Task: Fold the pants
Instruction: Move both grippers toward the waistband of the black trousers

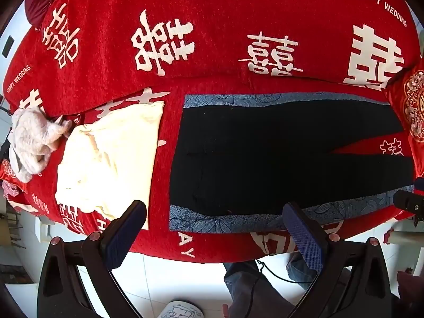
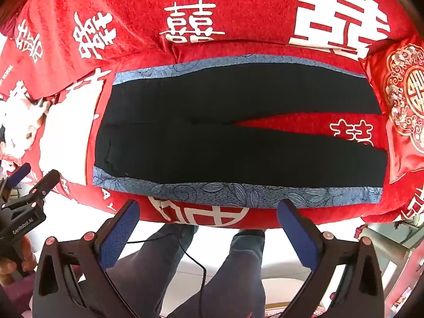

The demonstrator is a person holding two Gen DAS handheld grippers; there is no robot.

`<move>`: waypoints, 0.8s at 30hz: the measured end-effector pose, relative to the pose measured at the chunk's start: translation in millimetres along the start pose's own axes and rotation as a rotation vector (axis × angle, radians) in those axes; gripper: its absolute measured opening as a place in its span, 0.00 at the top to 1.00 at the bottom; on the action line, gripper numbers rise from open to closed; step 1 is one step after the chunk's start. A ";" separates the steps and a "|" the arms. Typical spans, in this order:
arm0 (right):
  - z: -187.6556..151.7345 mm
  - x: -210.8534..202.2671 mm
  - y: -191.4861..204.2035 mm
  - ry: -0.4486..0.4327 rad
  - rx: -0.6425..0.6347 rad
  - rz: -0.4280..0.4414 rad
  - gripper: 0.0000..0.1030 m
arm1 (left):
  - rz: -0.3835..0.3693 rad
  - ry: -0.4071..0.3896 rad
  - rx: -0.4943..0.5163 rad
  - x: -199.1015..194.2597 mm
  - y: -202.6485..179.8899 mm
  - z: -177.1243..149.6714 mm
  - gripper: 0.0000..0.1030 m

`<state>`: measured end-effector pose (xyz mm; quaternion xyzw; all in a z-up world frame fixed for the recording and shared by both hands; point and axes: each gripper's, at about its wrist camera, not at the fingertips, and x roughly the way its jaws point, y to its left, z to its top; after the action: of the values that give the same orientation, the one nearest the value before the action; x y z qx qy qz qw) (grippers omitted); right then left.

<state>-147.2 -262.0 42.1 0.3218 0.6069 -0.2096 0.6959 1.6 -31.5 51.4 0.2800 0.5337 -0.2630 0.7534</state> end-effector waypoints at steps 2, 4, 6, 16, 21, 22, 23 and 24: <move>-0.1 0.1 -0.9 0.001 0.002 0.001 0.00 | 0.001 -0.001 0.001 -0.4 -0.4 0.0 0.00; 0.0 0.2 -1.3 0.002 0.003 0.002 0.00 | 0.003 0.000 0.002 -0.4 -0.1 0.5 0.00; 0.2 0.1 -1.2 0.002 0.003 0.002 0.00 | 0.003 0.001 0.002 -0.3 0.0 0.7 0.00; -0.3 2.1 -0.4 0.001 -0.002 0.003 0.00 | 0.005 0.001 0.005 0.6 0.0 1.2 0.00; -1.7 4.2 -2.6 -0.001 -0.001 0.005 0.00 | 0.009 0.001 0.011 1.3 0.1 3.2 0.00; -1.4 4.1 -2.5 -0.001 -0.002 0.005 0.00 | 0.010 0.001 0.012 1.3 -0.1 4.1 0.00; -1.0 4.0 -2.4 0.000 -0.003 0.005 0.00 | 0.010 0.001 0.011 1.3 -0.1 4.0 0.00; -0.7 4.0 -2.3 0.000 -0.004 0.005 0.00 | 0.011 0.001 0.011 1.6 0.2 4.4 0.00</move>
<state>-148.6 -262.8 37.7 0.3220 0.6066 -0.2067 0.6969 5.1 -34.7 51.1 0.2873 0.5312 -0.2619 0.7528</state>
